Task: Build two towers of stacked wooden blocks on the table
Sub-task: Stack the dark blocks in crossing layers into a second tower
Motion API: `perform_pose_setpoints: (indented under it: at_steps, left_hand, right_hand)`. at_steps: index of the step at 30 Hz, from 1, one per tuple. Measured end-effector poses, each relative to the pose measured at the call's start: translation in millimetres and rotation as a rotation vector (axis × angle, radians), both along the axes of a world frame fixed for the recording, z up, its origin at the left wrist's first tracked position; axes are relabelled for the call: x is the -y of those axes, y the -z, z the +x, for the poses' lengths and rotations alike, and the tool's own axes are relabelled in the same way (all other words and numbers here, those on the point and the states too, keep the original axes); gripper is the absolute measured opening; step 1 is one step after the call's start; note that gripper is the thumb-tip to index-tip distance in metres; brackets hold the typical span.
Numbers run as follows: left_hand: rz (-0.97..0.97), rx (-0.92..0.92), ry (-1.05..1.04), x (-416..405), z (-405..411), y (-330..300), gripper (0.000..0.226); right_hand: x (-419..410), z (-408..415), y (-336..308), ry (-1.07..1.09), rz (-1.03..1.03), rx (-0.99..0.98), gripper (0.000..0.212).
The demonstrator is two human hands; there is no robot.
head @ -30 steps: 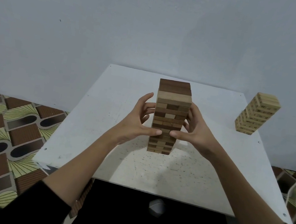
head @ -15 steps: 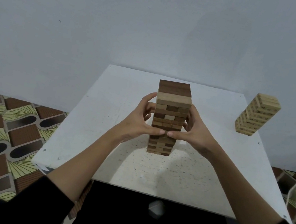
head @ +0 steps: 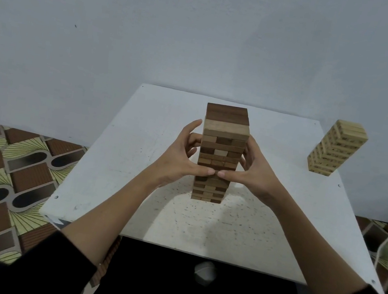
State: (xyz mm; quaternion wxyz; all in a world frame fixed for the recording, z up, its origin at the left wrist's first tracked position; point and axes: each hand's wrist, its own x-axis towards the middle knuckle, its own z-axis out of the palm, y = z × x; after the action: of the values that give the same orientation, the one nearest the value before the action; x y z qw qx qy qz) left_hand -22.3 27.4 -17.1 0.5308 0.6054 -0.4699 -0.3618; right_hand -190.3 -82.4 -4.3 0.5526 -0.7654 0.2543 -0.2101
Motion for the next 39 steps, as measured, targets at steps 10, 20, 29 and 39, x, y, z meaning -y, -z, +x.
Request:
perform_pose_setpoints:
  at_steps: [10,20,29,39]
  left_hand:
    - [0.042,-0.011,0.025,-1,0,7,0.112]
    - [0.023,-0.025,-0.018,0,-5,9,0.107]
    - [0.025,-0.034,0.009,-1,0,14,0.115]
    - [0.047,0.002,0.026,-1,1,21,0.114]
  right_hand:
    - [-1,0,6,-0.020,0.005,-0.040,0.106]
    - [1,0,10,-0.014,0.028,-0.013,0.102]
    - [-1,-2,14,-0.026,0.037,-0.016,0.112]
    - [-2,0,21,-0.024,0.033,-0.011,0.108]
